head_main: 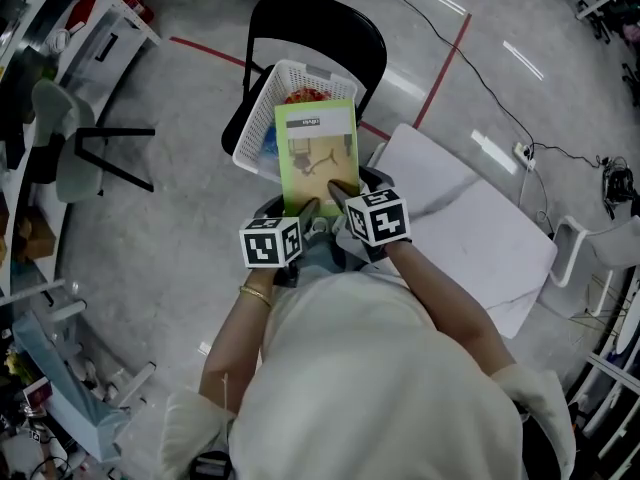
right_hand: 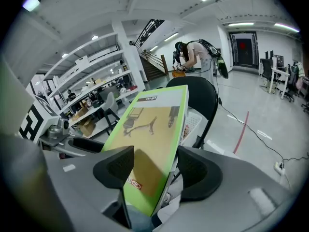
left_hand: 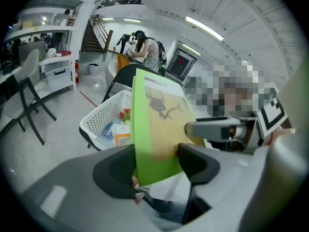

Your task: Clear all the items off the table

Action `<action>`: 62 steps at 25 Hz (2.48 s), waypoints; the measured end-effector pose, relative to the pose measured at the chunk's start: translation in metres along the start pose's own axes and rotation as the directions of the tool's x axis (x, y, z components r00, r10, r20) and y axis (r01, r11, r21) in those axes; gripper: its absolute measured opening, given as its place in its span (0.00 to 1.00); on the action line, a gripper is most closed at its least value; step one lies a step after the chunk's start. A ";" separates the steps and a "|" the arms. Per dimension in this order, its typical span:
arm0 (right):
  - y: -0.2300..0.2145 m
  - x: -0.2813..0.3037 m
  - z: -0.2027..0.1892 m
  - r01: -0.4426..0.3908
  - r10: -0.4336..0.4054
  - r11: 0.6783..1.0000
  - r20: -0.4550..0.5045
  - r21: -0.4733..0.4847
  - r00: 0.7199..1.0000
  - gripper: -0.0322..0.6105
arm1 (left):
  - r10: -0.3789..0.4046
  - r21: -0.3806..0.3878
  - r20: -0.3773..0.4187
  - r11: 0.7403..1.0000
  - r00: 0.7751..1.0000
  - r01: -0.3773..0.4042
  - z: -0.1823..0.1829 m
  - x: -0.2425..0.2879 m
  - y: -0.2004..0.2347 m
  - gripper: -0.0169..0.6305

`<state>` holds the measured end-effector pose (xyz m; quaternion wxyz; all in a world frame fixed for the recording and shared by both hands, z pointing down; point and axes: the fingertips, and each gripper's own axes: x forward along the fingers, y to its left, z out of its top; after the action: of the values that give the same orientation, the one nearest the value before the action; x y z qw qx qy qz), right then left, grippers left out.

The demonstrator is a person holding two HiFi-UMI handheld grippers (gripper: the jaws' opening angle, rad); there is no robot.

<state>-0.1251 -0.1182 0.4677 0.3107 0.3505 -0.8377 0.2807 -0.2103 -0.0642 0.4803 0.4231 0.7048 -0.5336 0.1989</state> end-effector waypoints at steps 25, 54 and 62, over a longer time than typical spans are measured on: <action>0.023 0.101 0.032 -0.049 0.043 0.997 -0.098 -0.067 0.994 0.44 | 0.105 0.008 -0.022 0.994 0.994 -0.105 0.034 0.035 0.097 0.41; 0.020 0.066 0.053 0.010 -0.010 0.999 0.011 -0.035 1.000 0.07 | 0.039 0.092 0.051 0.995 0.998 -0.043 0.082 0.026 0.060 0.09; 0.020 0.043 0.061 0.027 -0.026 1.000 0.069 -0.012 0.997 0.05 | 0.005 0.154 0.044 0.988 0.999 -0.012 0.088 0.024 0.037 0.04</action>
<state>-0.1841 -0.1661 0.4539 0.2874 0.3693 -0.8450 0.2590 -0.2507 -0.1517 0.4628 0.3549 0.7372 -0.5286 0.2261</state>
